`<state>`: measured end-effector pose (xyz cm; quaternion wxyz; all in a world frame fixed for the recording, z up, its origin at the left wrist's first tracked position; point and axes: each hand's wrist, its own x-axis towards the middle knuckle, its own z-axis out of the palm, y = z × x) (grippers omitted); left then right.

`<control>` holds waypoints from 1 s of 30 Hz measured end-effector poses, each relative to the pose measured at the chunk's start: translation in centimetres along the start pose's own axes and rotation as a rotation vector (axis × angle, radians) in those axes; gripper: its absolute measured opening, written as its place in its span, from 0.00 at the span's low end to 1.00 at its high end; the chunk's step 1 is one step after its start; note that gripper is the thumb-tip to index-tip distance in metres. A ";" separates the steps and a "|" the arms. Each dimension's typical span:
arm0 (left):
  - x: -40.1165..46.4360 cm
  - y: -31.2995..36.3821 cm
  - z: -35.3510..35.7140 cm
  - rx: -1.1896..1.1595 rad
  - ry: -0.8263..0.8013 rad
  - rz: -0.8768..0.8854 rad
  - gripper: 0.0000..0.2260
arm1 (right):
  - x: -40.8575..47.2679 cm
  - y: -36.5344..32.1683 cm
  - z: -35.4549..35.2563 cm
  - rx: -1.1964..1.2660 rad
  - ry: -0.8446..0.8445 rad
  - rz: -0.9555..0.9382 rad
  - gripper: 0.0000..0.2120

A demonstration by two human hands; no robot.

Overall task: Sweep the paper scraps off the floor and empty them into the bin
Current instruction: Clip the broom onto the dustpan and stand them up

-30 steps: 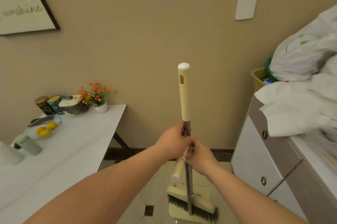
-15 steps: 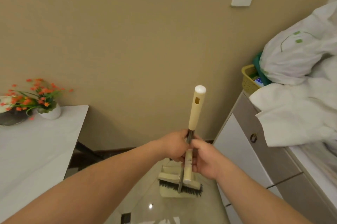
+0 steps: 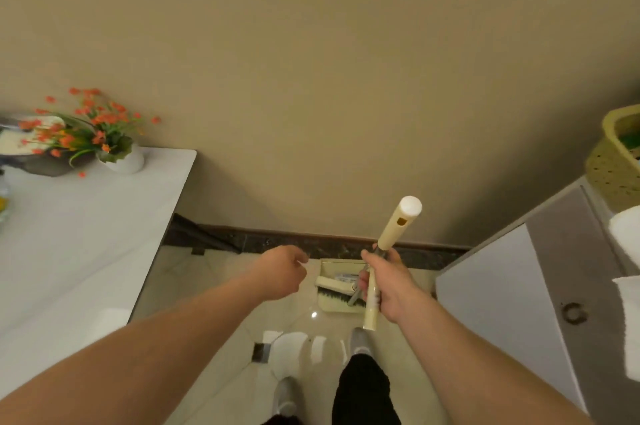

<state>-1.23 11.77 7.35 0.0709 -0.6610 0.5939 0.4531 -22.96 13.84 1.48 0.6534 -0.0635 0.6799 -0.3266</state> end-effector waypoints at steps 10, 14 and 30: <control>4.4 2.5 0.7 -0.029 0.026 -0.100 0.16 | 8.9 -5.5 1.9 -0.017 -0.061 0.002 0.20; 5.5 3.5 1.2 0.006 -0.015 -0.096 0.16 | 11.2 -6.5 0.7 -0.171 -0.031 -0.011 0.27; 4.9 5.6 1.4 0.024 -0.045 -0.024 0.17 | 9.3 -5.5 -2.4 -0.393 0.022 -0.009 0.34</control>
